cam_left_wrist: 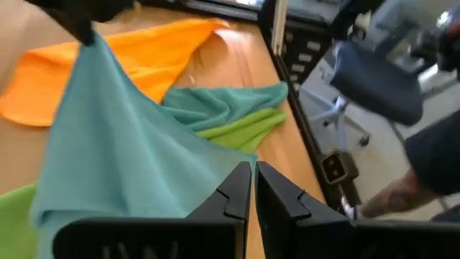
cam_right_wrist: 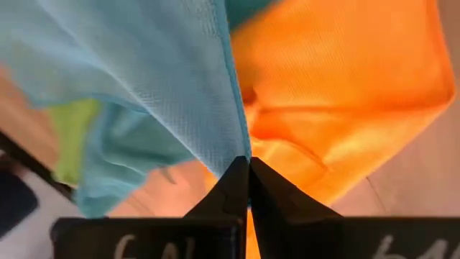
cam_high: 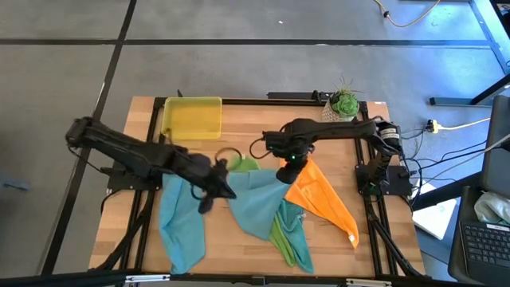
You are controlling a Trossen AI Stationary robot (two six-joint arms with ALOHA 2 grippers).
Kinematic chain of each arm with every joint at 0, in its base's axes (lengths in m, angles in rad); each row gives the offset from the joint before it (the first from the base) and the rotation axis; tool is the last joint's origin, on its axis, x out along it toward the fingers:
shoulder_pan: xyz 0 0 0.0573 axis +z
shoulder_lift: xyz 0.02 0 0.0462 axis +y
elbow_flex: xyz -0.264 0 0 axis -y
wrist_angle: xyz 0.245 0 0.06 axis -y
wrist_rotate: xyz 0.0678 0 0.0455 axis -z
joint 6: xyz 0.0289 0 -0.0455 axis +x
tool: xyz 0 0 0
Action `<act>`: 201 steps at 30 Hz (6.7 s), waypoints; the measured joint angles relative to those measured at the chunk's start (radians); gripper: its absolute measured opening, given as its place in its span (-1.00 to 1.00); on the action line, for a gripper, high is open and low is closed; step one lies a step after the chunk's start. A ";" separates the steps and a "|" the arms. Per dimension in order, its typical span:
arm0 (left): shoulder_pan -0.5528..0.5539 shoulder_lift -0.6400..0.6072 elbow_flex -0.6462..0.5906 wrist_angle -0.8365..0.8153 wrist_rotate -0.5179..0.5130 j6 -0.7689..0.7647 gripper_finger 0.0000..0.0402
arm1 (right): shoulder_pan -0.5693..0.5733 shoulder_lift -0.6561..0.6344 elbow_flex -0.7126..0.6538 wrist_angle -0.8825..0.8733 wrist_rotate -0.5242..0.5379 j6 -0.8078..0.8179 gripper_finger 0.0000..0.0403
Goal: Fold microfiber towels
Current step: Fold the center blue towel
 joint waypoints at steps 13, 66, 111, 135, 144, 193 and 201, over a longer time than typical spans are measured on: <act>-0.167 0.333 0.000 0.488 -0.175 0.019 -0.93 | 0.001 -0.227 -0.398 0.322 0.020 0.131 -0.95; -0.185 0.397 0.625 0.033 -1.107 0.483 -0.48 | 0.069 -0.456 -0.011 0.669 0.214 0.269 -0.95; 0.331 -0.031 0.651 -0.638 -0.121 0.106 -0.50 | -0.114 -0.003 0.410 0.329 0.242 -0.143 -0.91; 0.254 -0.041 0.651 -0.737 -0.166 0.082 -0.50 | 0.037 -0.235 0.386 0.039 -0.026 0.226 -0.95; 0.254 -0.054 0.651 -0.728 -0.159 0.070 -0.50 | -0.011 -0.172 0.388 0.529 -0.051 0.341 -0.95; -0.010 0.385 0.055 0.077 -0.223 0.377 -0.38 | -0.430 0.098 0.385 0.185 -0.031 -0.729 -0.19; 0.007 0.505 0.079 0.171 -0.187 0.173 -0.23 | -0.453 0.078 0.385 0.114 -0.031 -0.728 -0.19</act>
